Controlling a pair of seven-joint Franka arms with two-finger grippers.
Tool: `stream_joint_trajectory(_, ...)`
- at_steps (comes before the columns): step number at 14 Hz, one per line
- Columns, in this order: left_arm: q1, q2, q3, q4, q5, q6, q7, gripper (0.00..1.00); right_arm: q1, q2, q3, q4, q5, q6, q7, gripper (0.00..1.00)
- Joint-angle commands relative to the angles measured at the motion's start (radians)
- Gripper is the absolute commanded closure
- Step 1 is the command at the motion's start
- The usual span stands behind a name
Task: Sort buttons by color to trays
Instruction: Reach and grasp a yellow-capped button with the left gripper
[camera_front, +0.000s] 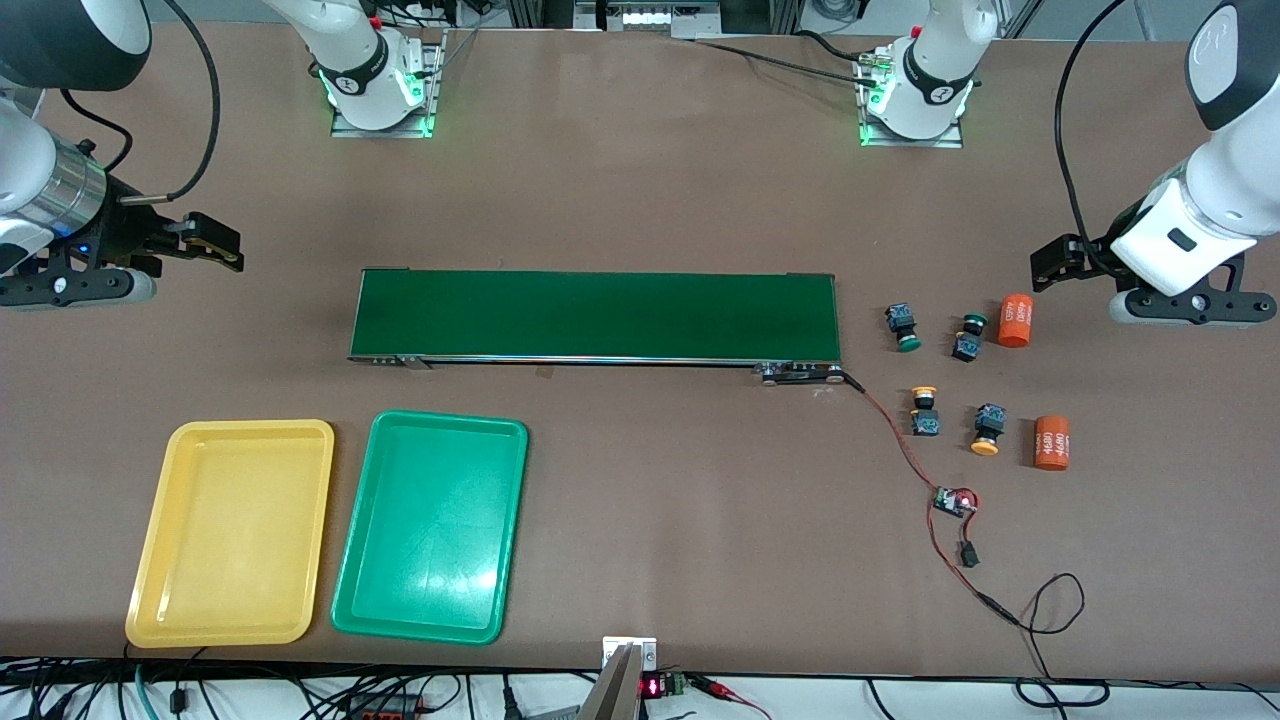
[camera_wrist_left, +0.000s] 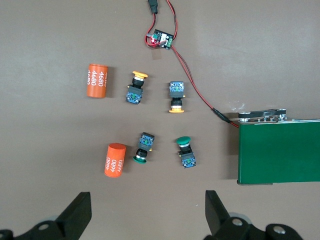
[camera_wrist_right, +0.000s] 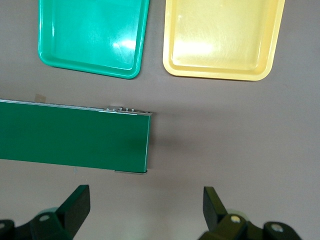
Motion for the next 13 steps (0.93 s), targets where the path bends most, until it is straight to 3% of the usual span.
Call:
stream_joint_trajectory(1,0.017,0.015,-0.015,0.033,-0.015,-0.023,0.027,0.0,0.001,-0.015,0.003,-0.007,-0.01,-0.014,0.028,0.0)
stream_joint_trajectory(5,0.015,0.018,-0.015,0.042,-0.015,-0.023,0.01,0.0,0.011,-0.012,0.011,-0.002,-0.031,-0.016,0.049,0.0)
stream_joint_trajectory(10,0.002,0.155,-0.021,0.172,-0.015,-0.026,0.011,0.0,0.013,-0.007,0.012,-0.005,-0.062,-0.005,0.049,0.0)
stream_joint_trajectory(13,0.017,0.253,-0.017,0.191,0.005,0.006,0.06,0.0,0.036,-0.001,0.014,-0.008,-0.075,0.004,0.049,0.0)
